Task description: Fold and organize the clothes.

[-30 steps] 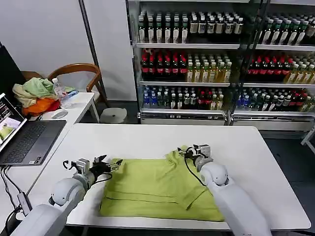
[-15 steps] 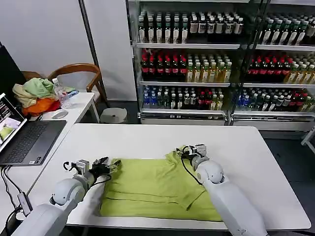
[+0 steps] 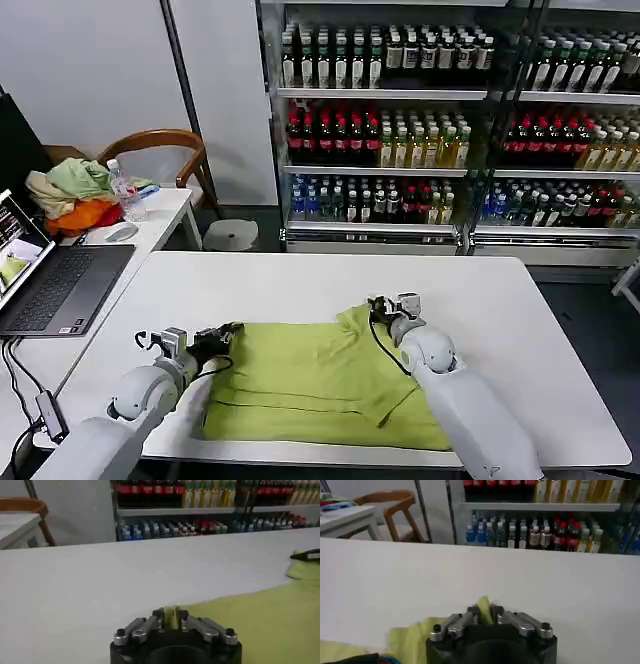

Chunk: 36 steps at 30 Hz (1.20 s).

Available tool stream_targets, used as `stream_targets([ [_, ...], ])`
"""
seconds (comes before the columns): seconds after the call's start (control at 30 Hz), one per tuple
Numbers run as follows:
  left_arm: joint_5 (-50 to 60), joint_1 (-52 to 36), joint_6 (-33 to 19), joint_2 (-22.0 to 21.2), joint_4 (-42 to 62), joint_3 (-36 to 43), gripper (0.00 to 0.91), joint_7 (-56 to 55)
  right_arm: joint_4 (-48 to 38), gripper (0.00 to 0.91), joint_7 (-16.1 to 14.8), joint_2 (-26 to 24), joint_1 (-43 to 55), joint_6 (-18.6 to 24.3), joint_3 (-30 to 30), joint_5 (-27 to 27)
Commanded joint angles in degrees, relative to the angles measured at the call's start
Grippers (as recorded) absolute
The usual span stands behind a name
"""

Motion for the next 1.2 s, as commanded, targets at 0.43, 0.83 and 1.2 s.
stream_targets([
  [0.43, -2.31, 10.91, -3.45, 4.03, -13.51, -6.55, 0.040, 0.22, 25.97, 0.000, 1.34, -11.53, -18.02, -0.45, 7.68, 2.91],
  [0.83, -1.91, 20.95, -4.71, 5.02, -19.56, -11.80, 0.040, 0.67, 39.05, 0.000, 1.47, -12.68, -34.12, 0.18, 14.18, 2.11],
  [1.2, -1.56, 24.71, -4.39, 5.74, -21.62, -14.15, 0.040, 0.63, 41.92, 0.000, 0.98, -12.25, -40.88, 1.58, 16.46, -0.75],
])
